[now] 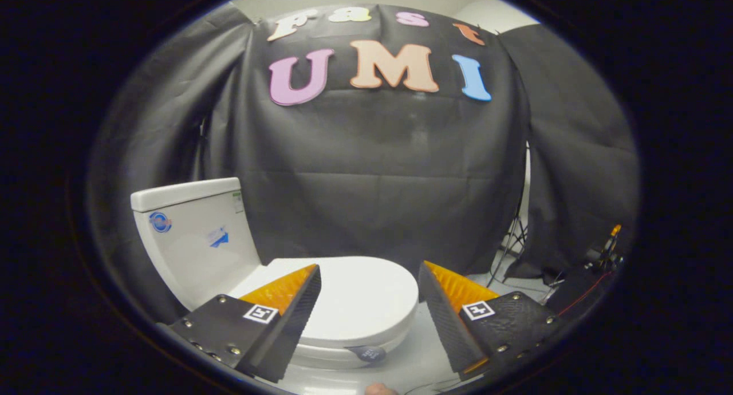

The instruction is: Open the toilet lid.

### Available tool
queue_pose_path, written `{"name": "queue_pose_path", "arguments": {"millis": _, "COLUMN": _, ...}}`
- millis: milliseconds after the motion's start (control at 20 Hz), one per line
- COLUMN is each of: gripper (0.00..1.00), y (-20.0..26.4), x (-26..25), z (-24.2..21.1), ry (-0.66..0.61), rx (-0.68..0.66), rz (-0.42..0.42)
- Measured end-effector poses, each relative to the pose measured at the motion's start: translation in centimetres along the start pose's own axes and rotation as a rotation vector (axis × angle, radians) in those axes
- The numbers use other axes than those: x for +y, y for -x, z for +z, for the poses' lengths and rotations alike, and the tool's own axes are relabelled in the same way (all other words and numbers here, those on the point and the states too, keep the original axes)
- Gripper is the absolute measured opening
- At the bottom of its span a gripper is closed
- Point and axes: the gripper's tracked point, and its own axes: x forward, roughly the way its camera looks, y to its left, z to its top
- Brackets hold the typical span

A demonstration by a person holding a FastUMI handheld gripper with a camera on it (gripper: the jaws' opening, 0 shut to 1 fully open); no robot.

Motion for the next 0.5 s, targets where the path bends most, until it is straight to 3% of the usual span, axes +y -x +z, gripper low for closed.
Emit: {"name": "queue_pose_path", "arguments": {"millis": 500, "gripper": 1.0, "y": -2.2, "x": -4.9, "z": -8.1, "ry": -0.101, "rx": 0.251, "rz": -0.103}}
